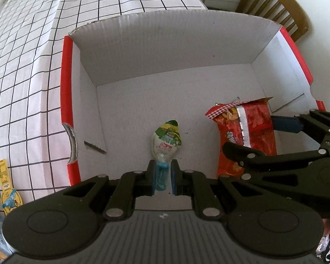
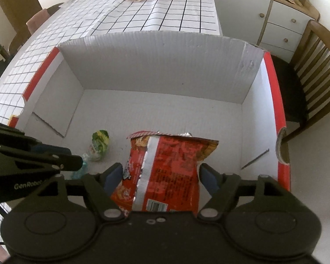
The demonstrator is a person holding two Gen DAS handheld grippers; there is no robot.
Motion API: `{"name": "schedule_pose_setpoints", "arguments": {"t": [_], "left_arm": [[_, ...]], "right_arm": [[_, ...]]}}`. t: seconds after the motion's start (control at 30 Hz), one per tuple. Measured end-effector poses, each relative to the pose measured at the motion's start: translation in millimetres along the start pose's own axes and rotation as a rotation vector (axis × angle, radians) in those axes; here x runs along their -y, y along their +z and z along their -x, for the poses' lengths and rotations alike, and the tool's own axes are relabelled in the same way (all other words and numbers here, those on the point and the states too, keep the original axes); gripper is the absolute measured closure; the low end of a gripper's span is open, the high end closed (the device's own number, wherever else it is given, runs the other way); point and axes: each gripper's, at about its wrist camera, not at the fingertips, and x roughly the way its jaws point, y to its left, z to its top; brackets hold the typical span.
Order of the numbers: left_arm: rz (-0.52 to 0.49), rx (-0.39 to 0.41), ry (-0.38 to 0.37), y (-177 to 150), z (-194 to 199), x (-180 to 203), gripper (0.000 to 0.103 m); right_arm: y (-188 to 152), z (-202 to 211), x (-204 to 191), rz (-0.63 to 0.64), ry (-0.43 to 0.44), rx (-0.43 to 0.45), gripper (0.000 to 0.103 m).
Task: Organize snacks
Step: 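Open both tools to drop the chip bag and candy into the box, then move both tools back toward the remaining snacks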
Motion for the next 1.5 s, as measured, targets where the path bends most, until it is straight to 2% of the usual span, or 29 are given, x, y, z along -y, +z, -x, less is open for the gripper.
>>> {"name": "schedule_pose_setpoints", "arguments": {"t": [0.17,0.4,0.7,0.77,0.83,0.9,1.07,1.3,1.5], "left_arm": [[-0.003,0.017,-0.017,-2,9,0,0.086],[-0.01,0.071,-0.059,-7,33,-7,0.075],[-0.011,0.149,-0.095,-22,70,-19,0.073],[-0.011,0.172,-0.103,-27,79,-23,0.067],[-0.013,0.204,-0.107,-31,90,-29,0.054],[-0.019,0.235,-0.116,-36,101,-33,0.051],[-0.029,0.283,-0.129,-47,122,-45,0.05],[-0.033,0.356,-0.142,-69,148,-72,0.039],[-0.028,0.4,-0.145,-88,166,-103,0.035]], "right_arm": [[-3,10,2,-0.022,0.01,0.024,0.022],[-4,36,1,-0.054,0.028,0.079,0.02],[-12,73,-11,-0.095,0.031,0.16,0.012],[-13,81,-14,-0.103,0.034,0.179,0.011],[-15,90,-18,-0.111,0.035,0.2,0.011],[-17,97,-22,-0.115,0.036,0.218,0.009],[-19,114,-42,-0.122,0.041,0.263,0.006],[-24,128,-80,-0.122,0.054,0.308,0.003],[-31,136,-120,-0.107,0.071,0.342,0.001]]}}
